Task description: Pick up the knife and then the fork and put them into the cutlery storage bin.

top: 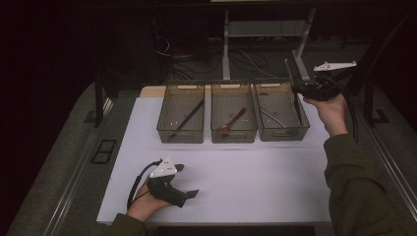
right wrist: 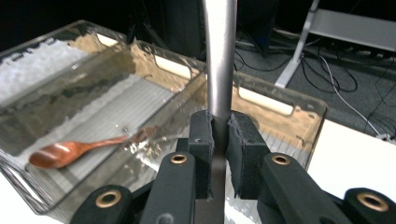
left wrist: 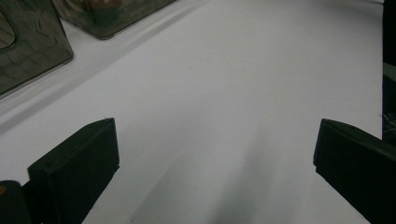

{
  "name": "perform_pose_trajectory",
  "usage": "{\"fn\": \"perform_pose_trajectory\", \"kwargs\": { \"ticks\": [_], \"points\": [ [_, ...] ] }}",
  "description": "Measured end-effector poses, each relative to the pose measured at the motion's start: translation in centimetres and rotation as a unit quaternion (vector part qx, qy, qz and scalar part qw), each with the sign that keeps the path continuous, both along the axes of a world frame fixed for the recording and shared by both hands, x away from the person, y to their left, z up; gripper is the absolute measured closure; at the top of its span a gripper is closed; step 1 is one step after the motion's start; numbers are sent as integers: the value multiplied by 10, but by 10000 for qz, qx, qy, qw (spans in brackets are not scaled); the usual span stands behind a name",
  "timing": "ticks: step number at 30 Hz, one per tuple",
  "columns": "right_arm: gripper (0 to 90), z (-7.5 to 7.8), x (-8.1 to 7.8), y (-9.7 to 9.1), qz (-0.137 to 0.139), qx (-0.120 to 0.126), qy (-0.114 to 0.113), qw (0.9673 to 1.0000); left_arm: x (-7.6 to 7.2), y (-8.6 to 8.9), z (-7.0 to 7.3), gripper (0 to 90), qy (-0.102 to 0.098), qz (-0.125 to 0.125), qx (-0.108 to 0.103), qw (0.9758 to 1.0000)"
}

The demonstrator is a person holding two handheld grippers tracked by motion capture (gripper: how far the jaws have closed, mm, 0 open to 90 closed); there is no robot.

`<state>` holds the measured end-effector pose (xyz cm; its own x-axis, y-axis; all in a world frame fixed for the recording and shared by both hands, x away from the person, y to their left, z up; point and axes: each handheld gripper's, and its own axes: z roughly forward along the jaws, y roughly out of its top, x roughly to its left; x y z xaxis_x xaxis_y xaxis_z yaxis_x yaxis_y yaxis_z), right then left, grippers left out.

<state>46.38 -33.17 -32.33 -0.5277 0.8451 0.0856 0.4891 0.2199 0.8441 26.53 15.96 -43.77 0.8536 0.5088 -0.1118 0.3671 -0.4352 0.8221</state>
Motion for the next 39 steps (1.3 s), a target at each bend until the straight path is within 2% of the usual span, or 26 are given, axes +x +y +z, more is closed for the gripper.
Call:
{"fn": "perform_pose_trajectory", "kwargs": {
  "ticks": [8,20,27,33,39],
  "points": [
    [791,-18,0,-7,-32,31,210,9998,0,0,0,0,1,-10,14,10000],
    [790,-34,9,2,5,-323,646,9974,0,0,0,0,-1,-10,8,10000],
    [790,-41,19,12,70,-549,862,9947,0,0,0,0,1,-14,-1,10000],
    [789,-47,27,23,140,-806,1057,9910,0,0,0,0,-3,-26,-3,10000],
    [786,-53,33,31,159,-946,1259,9874,0,-1,0,0,-5,-42,-1,10000]
  ]
}}
